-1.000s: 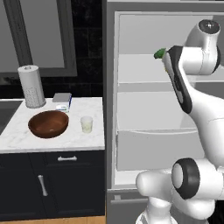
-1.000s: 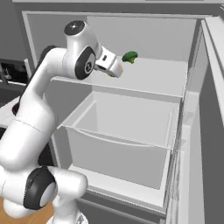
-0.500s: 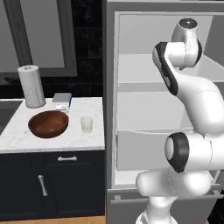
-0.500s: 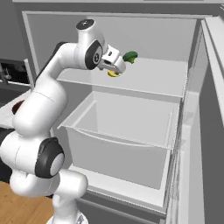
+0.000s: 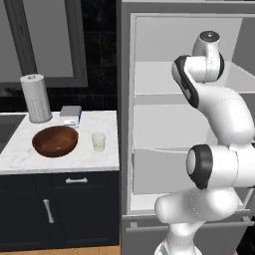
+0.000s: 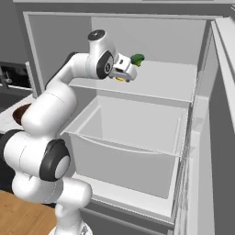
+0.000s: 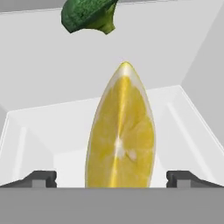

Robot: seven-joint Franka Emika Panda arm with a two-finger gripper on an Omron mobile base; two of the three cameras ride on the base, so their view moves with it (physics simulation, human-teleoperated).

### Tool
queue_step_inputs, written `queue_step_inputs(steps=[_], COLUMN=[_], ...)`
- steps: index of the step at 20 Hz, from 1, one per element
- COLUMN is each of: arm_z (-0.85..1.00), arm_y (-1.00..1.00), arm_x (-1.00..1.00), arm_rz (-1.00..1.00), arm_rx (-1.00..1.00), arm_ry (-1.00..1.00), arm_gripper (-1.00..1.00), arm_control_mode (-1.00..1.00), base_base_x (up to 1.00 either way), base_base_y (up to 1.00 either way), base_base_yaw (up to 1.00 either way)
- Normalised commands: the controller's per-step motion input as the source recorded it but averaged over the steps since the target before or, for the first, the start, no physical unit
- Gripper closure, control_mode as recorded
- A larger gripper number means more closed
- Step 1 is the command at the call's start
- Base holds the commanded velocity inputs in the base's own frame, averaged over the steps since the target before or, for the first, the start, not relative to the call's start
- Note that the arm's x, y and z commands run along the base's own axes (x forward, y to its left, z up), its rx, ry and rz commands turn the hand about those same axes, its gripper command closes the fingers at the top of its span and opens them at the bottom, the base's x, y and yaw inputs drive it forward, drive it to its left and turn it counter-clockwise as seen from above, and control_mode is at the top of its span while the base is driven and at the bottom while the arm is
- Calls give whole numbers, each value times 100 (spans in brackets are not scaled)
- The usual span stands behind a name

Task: Grab a lemon wedge from the fridge and one ice cube from the ice bowl, and put them in the glass of lemonade.

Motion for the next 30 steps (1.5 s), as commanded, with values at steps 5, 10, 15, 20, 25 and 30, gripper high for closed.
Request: queue_step_inputs(steps=[5, 10, 15, 20, 25, 30], arm_z=[-28, -3, 0, 5, 59, 82], arm_y=[-2, -2, 0, 17, 47, 51], arm_x=[1, 9, -19, -97, -100, -100], arm_rz=[8, 0, 0, 1, 2, 4], arm_rx=[-3, 0, 0, 0, 1, 1], arm_ry=[-1, -1, -13, -59, -48, 4], arm_gripper=[100, 100, 100, 100, 100, 100], arm_control_mode=[-100, -100, -100, -100, -100, -100], base_base_x=[0, 0, 0, 0, 0, 0], base_base_y=[0, 0, 0, 0, 0, 0], base_base_yaw=[0, 0, 0, 0, 0, 0])
